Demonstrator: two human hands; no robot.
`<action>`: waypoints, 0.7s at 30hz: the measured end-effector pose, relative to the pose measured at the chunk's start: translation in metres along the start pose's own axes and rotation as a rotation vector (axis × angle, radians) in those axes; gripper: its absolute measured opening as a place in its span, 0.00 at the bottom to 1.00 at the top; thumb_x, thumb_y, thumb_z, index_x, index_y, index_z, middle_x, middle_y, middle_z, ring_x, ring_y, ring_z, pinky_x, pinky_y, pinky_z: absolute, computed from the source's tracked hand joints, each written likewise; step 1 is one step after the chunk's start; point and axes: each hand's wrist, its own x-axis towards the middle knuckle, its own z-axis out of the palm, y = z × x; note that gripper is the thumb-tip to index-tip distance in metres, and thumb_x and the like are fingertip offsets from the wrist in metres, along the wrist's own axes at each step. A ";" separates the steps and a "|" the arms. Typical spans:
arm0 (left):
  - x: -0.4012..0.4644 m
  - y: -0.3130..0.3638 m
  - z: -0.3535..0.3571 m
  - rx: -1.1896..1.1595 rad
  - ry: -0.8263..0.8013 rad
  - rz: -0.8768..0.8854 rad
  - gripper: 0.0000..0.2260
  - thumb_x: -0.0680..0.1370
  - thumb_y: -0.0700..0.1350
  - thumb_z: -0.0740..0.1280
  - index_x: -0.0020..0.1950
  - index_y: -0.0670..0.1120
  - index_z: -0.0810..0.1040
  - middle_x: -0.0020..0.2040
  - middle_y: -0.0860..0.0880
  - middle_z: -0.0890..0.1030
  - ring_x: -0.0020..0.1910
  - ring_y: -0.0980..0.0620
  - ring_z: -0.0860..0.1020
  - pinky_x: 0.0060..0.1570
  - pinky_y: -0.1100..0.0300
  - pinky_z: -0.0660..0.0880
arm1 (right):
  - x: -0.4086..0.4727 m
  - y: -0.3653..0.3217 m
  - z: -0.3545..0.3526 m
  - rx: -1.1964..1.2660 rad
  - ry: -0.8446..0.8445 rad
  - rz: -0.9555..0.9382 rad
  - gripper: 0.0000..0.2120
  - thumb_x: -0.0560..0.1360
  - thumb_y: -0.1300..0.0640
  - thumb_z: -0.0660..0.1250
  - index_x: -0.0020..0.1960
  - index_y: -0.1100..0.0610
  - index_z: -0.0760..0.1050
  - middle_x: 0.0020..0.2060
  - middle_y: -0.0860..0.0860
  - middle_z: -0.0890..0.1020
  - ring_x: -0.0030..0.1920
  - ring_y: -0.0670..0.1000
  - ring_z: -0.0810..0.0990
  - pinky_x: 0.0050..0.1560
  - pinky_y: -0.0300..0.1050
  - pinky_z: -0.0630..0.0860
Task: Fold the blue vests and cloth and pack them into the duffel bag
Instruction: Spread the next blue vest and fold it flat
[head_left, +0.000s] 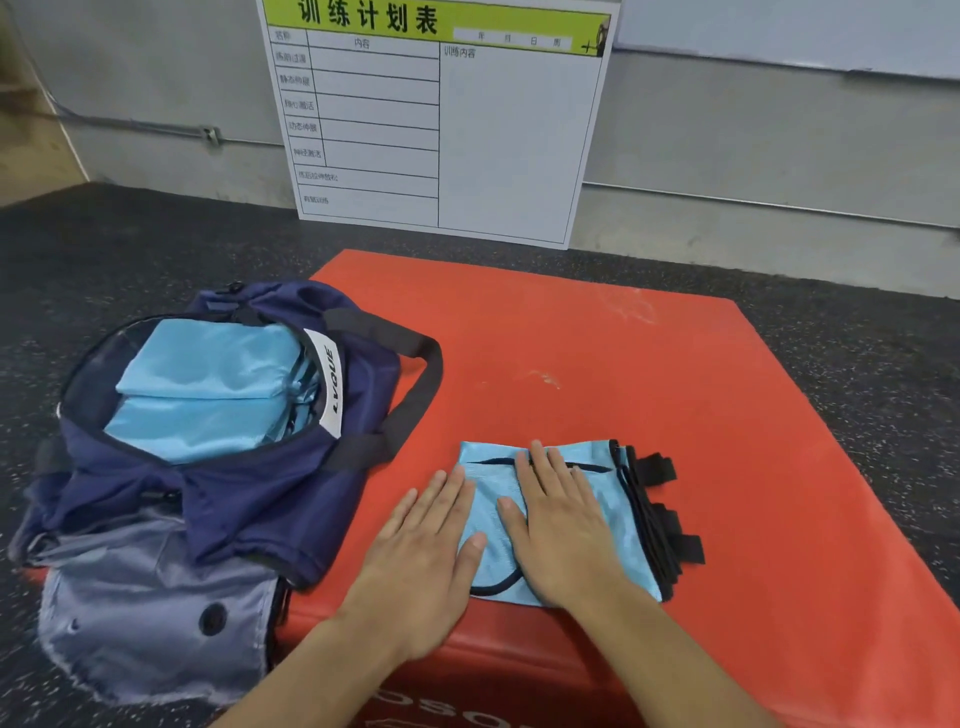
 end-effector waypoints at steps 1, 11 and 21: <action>-0.001 -0.001 0.000 0.009 0.002 -0.004 0.30 0.85 0.58 0.40 0.79 0.45 0.66 0.80 0.49 0.63 0.79 0.53 0.60 0.73 0.54 0.52 | 0.001 -0.003 0.001 0.004 -0.011 0.003 0.43 0.72 0.35 0.26 0.84 0.52 0.42 0.83 0.49 0.40 0.81 0.48 0.36 0.79 0.47 0.33; -0.008 -0.028 -0.008 0.063 0.051 -0.059 0.25 0.83 0.54 0.52 0.74 0.44 0.74 0.74 0.49 0.73 0.74 0.53 0.70 0.70 0.52 0.58 | 0.012 -0.047 0.014 0.036 0.049 -0.066 0.41 0.75 0.36 0.30 0.84 0.53 0.49 0.83 0.51 0.48 0.82 0.51 0.41 0.79 0.49 0.34; -0.013 -0.033 -0.020 0.035 0.119 -0.027 0.25 0.83 0.53 0.53 0.75 0.44 0.72 0.76 0.48 0.71 0.76 0.53 0.67 0.71 0.53 0.59 | 0.010 -0.070 0.011 0.072 0.039 -0.116 0.42 0.73 0.38 0.29 0.84 0.51 0.47 0.82 0.48 0.43 0.82 0.50 0.41 0.79 0.49 0.36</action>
